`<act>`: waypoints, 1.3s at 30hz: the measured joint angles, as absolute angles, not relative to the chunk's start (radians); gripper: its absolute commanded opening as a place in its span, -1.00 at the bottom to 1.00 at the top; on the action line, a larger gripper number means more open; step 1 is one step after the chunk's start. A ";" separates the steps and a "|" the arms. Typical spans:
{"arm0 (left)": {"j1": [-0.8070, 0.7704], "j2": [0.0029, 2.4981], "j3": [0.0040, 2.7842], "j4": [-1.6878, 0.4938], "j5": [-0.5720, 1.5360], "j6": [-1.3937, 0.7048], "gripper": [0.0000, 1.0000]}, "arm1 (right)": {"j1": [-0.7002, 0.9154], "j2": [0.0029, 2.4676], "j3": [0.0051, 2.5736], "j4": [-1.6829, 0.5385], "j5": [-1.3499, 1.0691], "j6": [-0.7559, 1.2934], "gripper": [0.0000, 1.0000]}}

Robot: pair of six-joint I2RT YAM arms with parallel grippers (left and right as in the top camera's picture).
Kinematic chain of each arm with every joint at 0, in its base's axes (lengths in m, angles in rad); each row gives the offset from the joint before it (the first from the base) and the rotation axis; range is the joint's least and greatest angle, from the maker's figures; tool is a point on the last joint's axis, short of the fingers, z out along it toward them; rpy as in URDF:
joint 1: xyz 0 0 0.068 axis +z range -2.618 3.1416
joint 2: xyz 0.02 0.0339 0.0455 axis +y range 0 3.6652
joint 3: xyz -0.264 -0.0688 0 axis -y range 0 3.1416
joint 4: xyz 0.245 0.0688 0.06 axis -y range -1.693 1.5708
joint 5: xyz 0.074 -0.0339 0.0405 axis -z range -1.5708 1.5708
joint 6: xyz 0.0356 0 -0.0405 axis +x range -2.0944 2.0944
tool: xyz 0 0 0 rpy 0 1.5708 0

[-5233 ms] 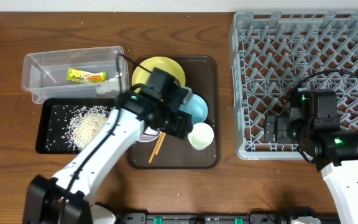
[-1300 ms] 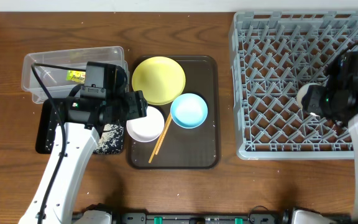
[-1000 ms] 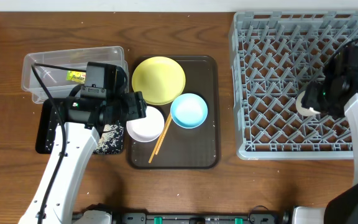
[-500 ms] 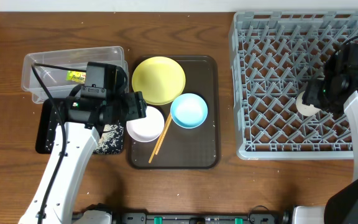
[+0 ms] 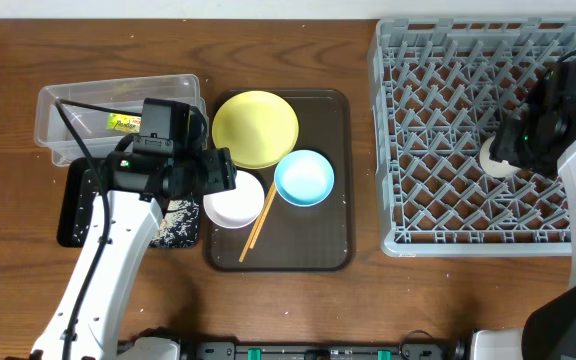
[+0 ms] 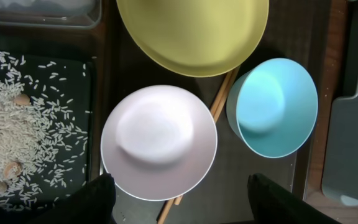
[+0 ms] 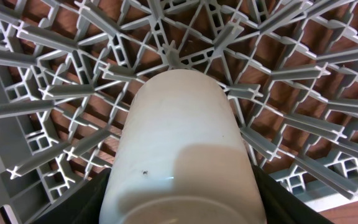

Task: Sort waste into correct bins and load items into the dishwasher rack
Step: 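Carry the white cup right and place it upright in the dish rack, then reach the right gripper to the light-blue bowl and grasp its rim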

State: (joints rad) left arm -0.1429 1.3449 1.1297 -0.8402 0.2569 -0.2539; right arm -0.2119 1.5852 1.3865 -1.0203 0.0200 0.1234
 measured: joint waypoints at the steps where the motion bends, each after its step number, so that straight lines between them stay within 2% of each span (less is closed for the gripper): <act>1: -0.143 1.346 1.130 -0.841 0.256 -0.254 0.41 | -0.212 1.585 1.386 -1.022 0.020 0.123 -0.32; 10: -0.143 1.346 1.130 -0.841 0.255 -0.254 0.42 | -0.212 1.623 1.386 -1.023 0.037 0.123 -0.30; 13: -0.143 1.346 1.130 -0.843 0.255 -0.254 0.42 | -0.212 1.658 1.386 -1.024 0.039 0.123 -0.24; 15: -0.143 1.346 1.130 -0.846 0.255 -0.254 0.42 | -0.212 1.680 1.386 -1.023 0.040 0.123 -0.08; 19: -0.143 1.346 1.130 -0.849 0.255 -0.254 0.43 | -0.212 1.719 1.386 -1.029 0.038 0.128 0.56; 20: -0.143 1.346 1.130 -0.849 0.255 -0.254 0.43 | -0.212 1.723 1.385 -1.037 0.038 0.131 0.61; 22: -0.143 1.346 1.130 -0.849 0.255 -0.254 0.51 | -0.212 1.724 1.384 -1.048 0.041 0.127 0.65; 28: -0.143 1.346 1.130 -0.855 0.255 -0.250 0.55 | -0.212 1.720 1.384 -1.068 0.041 0.127 0.74; 33: -0.143 1.346 1.130 -0.857 0.255 -0.250 0.58 | -0.212 1.660 1.385 -1.083 -0.035 0.116 0.64; 39: -0.143 1.346 1.130 -0.855 0.254 -0.250 0.58 | -0.179 1.526 1.391 -1.084 -0.209 0.058 0.64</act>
